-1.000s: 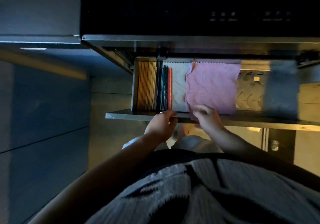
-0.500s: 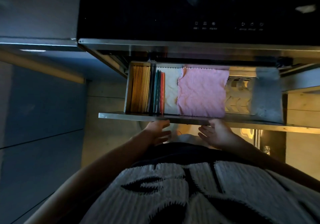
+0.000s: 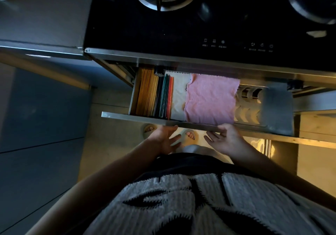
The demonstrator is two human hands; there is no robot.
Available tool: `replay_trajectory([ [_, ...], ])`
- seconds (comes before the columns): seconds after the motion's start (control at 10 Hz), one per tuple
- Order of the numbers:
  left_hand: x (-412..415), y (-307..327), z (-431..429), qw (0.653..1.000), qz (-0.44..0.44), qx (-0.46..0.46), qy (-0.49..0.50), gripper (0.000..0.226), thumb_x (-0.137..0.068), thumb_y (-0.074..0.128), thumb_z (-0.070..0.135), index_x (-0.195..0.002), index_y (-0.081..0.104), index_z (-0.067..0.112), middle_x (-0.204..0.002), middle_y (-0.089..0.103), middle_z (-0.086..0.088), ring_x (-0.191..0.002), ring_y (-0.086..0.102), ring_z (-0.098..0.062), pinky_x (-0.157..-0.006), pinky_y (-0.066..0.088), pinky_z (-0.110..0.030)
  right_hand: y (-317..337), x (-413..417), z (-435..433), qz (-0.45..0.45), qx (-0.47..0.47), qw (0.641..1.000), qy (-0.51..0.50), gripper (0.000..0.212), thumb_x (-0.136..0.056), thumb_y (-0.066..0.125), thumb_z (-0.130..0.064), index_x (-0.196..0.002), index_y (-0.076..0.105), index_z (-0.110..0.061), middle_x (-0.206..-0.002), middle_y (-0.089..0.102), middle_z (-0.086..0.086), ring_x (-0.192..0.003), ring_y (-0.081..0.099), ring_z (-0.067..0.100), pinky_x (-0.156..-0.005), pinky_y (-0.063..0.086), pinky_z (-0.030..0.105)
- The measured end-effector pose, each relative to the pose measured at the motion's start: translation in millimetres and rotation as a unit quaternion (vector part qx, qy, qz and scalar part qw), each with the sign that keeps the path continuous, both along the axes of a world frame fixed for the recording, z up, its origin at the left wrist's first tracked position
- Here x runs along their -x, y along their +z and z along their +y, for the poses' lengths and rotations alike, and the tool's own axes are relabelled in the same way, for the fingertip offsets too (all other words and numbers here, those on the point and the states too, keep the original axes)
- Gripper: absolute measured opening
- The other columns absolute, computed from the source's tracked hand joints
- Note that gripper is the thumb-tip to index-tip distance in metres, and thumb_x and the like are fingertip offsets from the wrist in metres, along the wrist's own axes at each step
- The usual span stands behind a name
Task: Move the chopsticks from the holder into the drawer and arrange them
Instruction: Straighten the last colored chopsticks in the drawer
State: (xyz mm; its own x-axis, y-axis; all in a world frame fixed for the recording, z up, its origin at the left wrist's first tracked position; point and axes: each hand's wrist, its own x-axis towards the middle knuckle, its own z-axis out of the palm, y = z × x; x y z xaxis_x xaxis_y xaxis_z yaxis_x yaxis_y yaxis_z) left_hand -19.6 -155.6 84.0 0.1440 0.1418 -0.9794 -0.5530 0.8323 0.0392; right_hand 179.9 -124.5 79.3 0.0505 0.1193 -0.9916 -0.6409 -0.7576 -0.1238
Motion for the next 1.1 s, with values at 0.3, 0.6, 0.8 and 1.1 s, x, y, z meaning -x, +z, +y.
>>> replay_trajectory([
  [0.3,-5,-2,59,0.996,-0.014,-0.076,0.034,0.021,-0.092,0.055,0.006,-0.109,0.062,0.015,-0.121,0.067,-0.006,-0.112,0.060,-0.028,-0.079,0.050,-0.044,-1,-1,57,-0.022,-0.063,0.998,0.020,0.037,-0.082,0.046,-0.002,-0.118,0.051,-0.005,-0.113,0.058,0.016,-0.105,0.059,0.028,-0.078,0.047,0.047],
  [0.6,-9,-12,120,0.989,0.027,-0.145,0.014,0.035,-0.090,0.056,0.004,-0.101,0.053,0.037,-0.120,0.063,-0.002,-0.110,0.062,-0.027,-0.076,0.053,-0.043,-5,-5,115,0.019,-0.147,0.988,0.050,0.014,-0.086,0.035,0.004,-0.089,0.047,-0.002,-0.106,0.058,0.013,-0.111,0.055,0.030,-0.094,0.045,0.048],
  [0.8,-7,-22,152,0.987,0.039,-0.155,0.005,0.060,-0.095,0.047,-0.002,-0.135,0.039,0.042,-0.116,0.068,0.001,-0.108,0.064,-0.025,-0.071,0.053,-0.043,-8,-7,140,0.043,-0.170,0.982,0.064,0.024,-0.091,0.029,0.004,-0.096,0.052,0.002,-0.106,0.057,0.013,-0.127,0.048,0.029,-0.095,0.043,0.045],
  [1.1,-15,-28,160,0.975,0.114,-0.159,-0.104,0.025,-0.098,0.052,0.013,-0.120,0.055,0.026,-0.124,0.064,-0.003,-0.103,0.065,-0.019,-0.072,0.055,-0.038,-12,-18,138,-0.020,-0.205,0.966,0.157,0.042,-0.092,0.030,-0.004,-0.131,0.036,-0.018,-0.123,0.059,0.006,-0.111,0.060,0.024,-0.074,0.053,0.041],
])
